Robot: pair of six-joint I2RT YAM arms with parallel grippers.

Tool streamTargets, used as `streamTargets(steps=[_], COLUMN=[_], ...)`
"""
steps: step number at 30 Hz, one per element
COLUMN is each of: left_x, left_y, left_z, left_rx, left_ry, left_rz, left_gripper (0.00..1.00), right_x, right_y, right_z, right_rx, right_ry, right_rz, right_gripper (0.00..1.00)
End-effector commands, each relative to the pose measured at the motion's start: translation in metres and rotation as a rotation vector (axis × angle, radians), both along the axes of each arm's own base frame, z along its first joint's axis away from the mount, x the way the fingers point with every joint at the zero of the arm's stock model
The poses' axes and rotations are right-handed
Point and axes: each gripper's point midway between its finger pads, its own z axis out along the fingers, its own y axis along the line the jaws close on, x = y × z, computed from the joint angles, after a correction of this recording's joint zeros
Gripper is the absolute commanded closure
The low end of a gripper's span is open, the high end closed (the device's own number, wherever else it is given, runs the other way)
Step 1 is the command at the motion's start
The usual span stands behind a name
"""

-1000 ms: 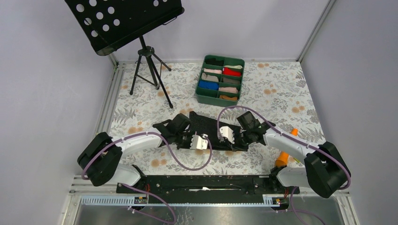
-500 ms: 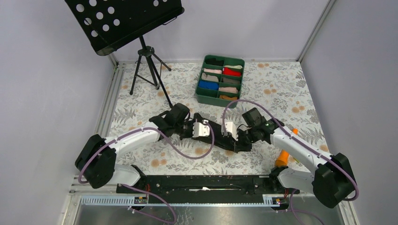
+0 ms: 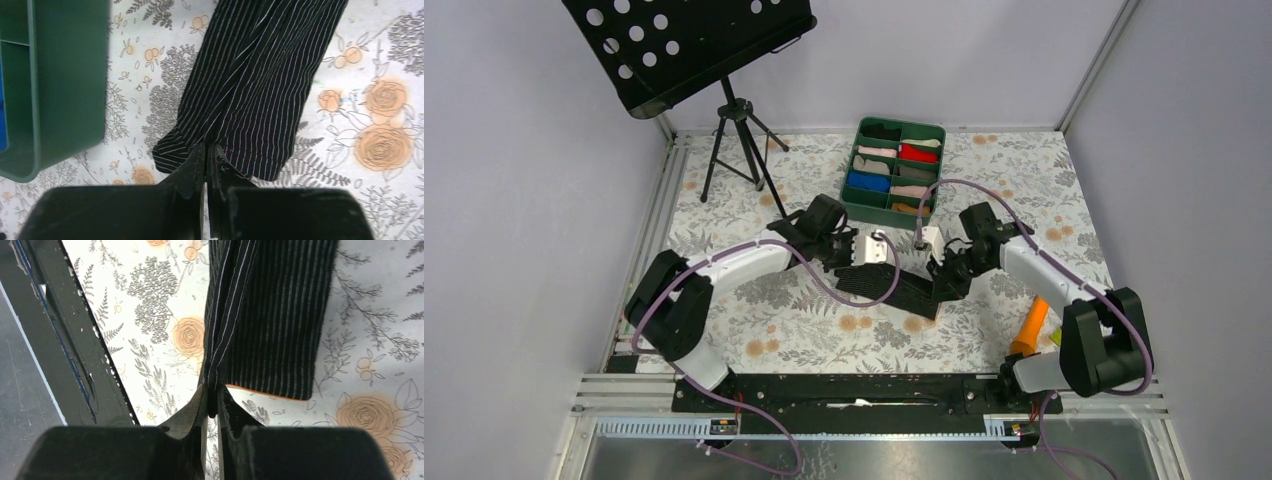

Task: Roll the underwear
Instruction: Fold the underwear at the center of the board.

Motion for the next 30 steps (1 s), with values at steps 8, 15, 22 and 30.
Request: streamTargets(steps=[8,15,22,30], left_x=[0.054,0.073,0.081,0.09], left_y=[-0.018,-0.026,-0.028,-0.031], left_z=[0.009,-0.003,-0.02,-0.021], left_rx=[-0.008,0.007,0.028,0.017], left_ry=[-0.083,-0.069,-0.048,-0.05], left_rz=[0.003,0.036,0.063,0.113], left_gripper=[1.0,1.0,1.0,0.98], right_x=[0.044,0.064,0.076,0.086], right_y=[-0.011,-0.019,-0.018,-0.022], right_z=[-0.002,-0.017,-0.033,-0.047], right_rx=[0.03,0.011,-0.007,-0.045], right_ry=[0.104,0.177,0.234,0.255], right_rz=[-0.09,-0.164,-0.206,-0.26], right_gripper=[0.98,0.96,0.95,0.89])
